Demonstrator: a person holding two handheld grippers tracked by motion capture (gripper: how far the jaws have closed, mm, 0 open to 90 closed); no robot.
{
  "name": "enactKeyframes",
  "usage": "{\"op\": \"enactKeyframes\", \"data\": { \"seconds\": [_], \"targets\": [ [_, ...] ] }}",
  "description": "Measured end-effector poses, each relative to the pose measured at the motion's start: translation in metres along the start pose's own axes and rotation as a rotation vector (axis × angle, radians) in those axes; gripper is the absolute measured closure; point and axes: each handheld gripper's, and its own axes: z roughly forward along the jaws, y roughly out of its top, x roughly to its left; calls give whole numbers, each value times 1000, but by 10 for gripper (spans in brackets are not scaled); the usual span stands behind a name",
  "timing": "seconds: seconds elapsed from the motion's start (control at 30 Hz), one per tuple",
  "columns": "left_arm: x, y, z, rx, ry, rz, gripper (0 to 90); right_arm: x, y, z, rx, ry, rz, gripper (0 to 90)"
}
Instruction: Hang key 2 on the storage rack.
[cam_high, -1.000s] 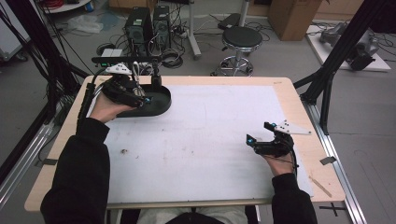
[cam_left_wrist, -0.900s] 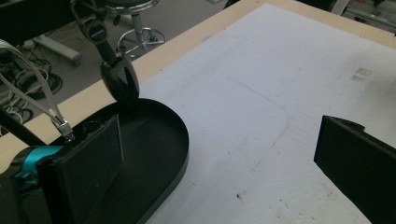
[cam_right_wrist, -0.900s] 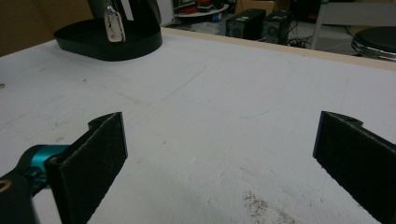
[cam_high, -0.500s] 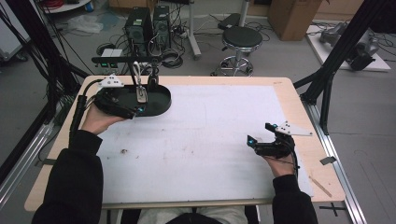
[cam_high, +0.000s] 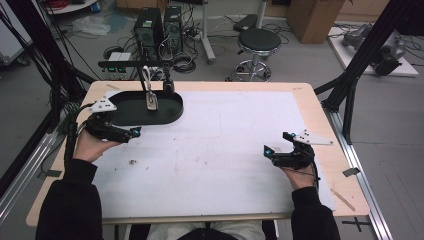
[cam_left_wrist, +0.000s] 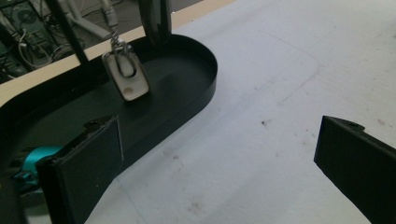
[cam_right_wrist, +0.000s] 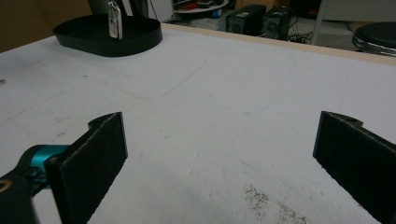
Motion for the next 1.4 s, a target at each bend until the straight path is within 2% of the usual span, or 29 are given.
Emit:
{"op": "enactKeyframes", "data": {
  "seconds": [0.03,0.13,0.23,0.47,0.57,0.67,0.73,0.83,1.0,1.1,1.23,1.4],
  "targets": [
    [0,-7,-3,-8,7,-18,18,0,0,0,1,0,2,21],
    [1,-14,-5,-1,13,-25,17,1,0,1,4,1,5,21],
    [1,-25,-9,-21,18,-52,18,0,0,1,4,-1,-6,21],
    [-4,-36,-13,-3,16,-50,17,2,-1,2,11,3,-5,21],
    [-7,-42,-17,-8,39,-35,17,2,-1,1,15,3,1,21],
    [-10,-51,-22,-26,51,-54,18,1,-1,2,16,5,-1,21],
    [-11,-61,-25,-28,53,-75,18,2,-1,2,16,9,-5,21],
    [-14,-70,-28,-23,52,-85,18,2,-1,2,17,8,-7,21],
    [-19,-79,-32,-32,62,-79,18,3,-1,2,24,14,2,21],
    [-21,-84,-34,-11,61,-76,18,3,-1,2,25,16,-7,21],
    [-21,-95,-34,1,65,-97,18,3,-1,3,28,18,-6,21],
    [-22,-100,-35,7,72,-97,18,4,-2,3,31,22,-10,21]
  ]
}}
